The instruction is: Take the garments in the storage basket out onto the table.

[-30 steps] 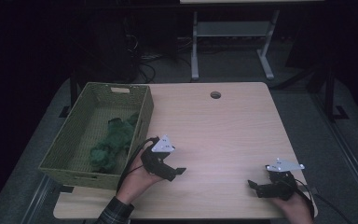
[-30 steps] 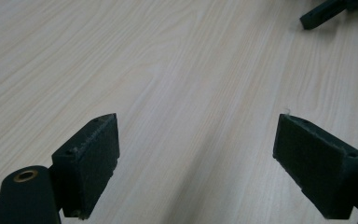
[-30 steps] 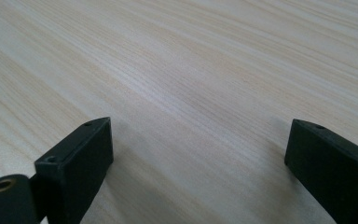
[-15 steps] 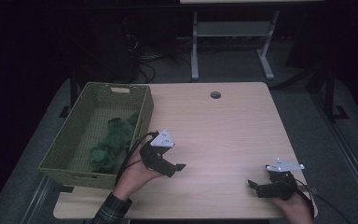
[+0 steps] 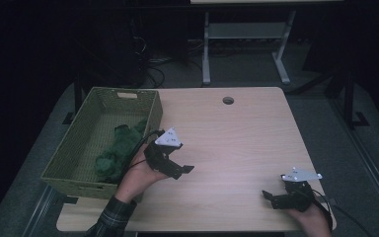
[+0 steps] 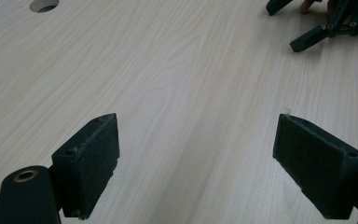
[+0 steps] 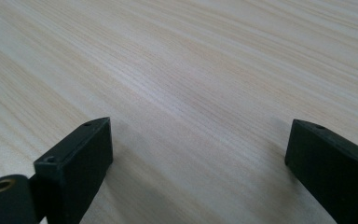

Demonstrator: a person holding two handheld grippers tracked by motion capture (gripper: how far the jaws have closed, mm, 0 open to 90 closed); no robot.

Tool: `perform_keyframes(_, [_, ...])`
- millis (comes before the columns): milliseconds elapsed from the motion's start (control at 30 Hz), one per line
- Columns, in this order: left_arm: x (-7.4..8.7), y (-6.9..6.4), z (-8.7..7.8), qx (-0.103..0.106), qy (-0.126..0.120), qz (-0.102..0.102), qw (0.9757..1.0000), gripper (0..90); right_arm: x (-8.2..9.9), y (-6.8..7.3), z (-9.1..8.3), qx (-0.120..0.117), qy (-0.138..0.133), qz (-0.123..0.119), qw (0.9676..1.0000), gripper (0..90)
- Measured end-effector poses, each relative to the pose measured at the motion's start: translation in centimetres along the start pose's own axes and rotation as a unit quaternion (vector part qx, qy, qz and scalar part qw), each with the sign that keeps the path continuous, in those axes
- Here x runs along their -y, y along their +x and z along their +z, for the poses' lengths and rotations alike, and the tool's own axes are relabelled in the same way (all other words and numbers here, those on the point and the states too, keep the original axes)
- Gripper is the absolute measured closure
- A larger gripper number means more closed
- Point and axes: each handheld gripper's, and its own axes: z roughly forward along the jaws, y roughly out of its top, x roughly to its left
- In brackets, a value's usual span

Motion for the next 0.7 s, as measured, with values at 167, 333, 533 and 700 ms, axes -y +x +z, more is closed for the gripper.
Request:
perform_keyframes(167, [-0.5, 0.5, -0.9, 0.001, -0.001, 0.0, 1.0, 14.1, 0.0, 0.0, 0.0, 0.0, -0.001, 0.0, 1.0, 6.7])
perform_keyframes(333, [-0.5, 1.2, -2.0, -0.007, -0.008, -0.005, 0.9999, 15.9, 0.0, 0.0, 0.0, 0.0, 0.0, 0.0, 1.0, 6.7])
perform_keyframes(533, [0.2, 1.9, -2.8, -0.014, -0.005, -0.018, 0.9997, 16.0, 0.0, 0.0, 0.0, 0.0, -0.001, 0.0, 1.0, 6.7])
perform_keyframes(700, [0.7, 2.4, -3.8, -0.025, -0.006, -0.027, 0.9993, 16.0, 0.0, 0.0, 0.0, 0.0, -0.001, 0.0, 1.0, 6.7])
